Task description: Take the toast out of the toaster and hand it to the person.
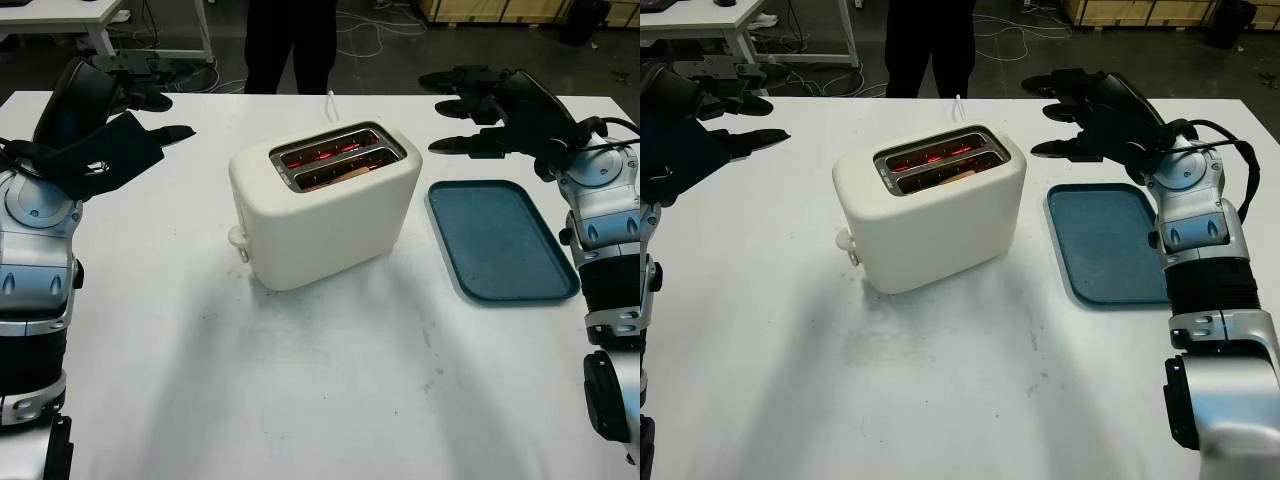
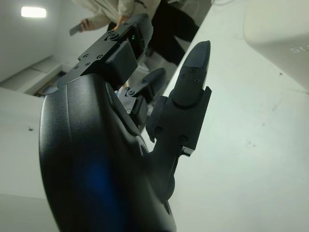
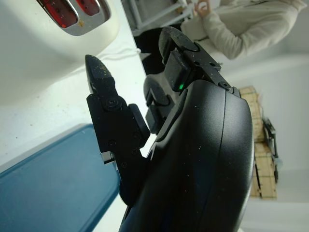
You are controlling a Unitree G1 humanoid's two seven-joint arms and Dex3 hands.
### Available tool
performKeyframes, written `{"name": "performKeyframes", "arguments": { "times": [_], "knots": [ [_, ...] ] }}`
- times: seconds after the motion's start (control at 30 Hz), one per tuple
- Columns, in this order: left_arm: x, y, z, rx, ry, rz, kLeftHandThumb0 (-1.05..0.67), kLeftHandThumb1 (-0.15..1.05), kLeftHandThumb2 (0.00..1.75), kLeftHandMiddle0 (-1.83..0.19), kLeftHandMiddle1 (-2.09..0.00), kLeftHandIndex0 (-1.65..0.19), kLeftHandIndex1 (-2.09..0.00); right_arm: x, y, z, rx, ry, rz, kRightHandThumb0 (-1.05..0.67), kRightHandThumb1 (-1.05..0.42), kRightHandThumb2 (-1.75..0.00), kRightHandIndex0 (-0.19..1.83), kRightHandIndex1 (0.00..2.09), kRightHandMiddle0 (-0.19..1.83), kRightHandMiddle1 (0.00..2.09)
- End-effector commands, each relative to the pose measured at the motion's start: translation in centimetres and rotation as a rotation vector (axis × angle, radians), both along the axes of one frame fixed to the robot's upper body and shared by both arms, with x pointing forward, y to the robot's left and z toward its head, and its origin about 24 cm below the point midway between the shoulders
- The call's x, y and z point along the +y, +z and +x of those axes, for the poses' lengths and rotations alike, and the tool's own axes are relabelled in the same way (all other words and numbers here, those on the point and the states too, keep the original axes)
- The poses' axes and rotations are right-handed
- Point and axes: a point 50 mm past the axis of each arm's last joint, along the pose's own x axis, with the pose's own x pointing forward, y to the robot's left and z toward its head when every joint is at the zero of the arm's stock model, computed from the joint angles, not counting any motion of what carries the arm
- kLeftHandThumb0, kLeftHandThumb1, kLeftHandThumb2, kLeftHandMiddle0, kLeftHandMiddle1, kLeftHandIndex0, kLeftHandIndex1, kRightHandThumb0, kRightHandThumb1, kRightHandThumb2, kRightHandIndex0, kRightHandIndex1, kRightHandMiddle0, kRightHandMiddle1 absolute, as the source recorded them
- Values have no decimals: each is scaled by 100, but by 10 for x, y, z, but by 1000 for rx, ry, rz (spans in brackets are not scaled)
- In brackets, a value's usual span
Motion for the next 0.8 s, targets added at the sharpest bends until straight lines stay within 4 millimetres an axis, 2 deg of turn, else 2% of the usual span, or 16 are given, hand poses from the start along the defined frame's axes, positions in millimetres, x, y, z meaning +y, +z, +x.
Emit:
{"name": "performKeyframes", "arguments": {
  "times": [0.0, 0.57, 0.67, 0.77],
  "knots": [
    [0, -1, -1, 8, 3, 16, -30, 85, 0, -52, -59, -73, -2, -1, 1, 0, -1, -8, 5, -20, -83, 0, 52, 1, 49, 1],
    [-2, 0, -1, 10, -1, -2, -27, 85, 0, -53, -56, -72, -1, -1, 3, 0, -17, -3, 18, -22, -81, 0, 52, 1, 49, 1],
    [-2, 0, -1, 13, 0, -8, -27, 85, 0, -52, -56, -72, -1, 1, 9, 1, -54, -7, -5, -25, -78, 0, 55, 2, 53, 2],
    [-1, 0, -1, 7, -1, 3, -26, 85, 0, -53, -57, -73, -1, 5, 21, 1, -81, 23, 80, -19, -77, 0, 56, 2, 53, 2]
  ]
}}
